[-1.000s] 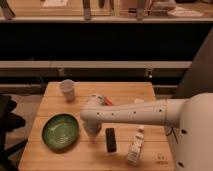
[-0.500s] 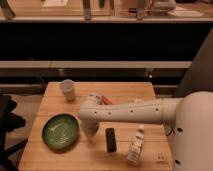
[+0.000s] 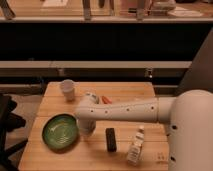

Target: Push the ceramic bowl across the table

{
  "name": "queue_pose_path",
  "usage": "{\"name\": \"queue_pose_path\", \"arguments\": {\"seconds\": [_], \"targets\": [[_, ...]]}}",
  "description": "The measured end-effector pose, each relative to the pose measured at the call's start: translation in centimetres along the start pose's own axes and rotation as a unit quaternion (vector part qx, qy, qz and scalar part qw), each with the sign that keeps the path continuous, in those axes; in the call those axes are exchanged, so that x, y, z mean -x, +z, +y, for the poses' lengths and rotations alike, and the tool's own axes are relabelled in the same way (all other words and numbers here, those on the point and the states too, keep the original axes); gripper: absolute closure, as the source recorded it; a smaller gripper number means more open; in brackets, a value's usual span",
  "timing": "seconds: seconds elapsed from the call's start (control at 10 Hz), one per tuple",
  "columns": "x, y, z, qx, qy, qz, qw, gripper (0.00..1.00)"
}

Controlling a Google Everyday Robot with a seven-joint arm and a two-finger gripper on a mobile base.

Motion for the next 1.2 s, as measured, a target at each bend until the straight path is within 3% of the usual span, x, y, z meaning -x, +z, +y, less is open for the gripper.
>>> {"name": "queue_pose_path", "arguments": {"seconds": [0.4, 1.2], "targets": [[1.7, 0.2, -2.1, 0.002, -0.014, -0.008, 0.9999, 0.98], [2.4, 0.2, -3.4, 0.006, -0.022, -0.014, 0.9996, 0.98]]}}
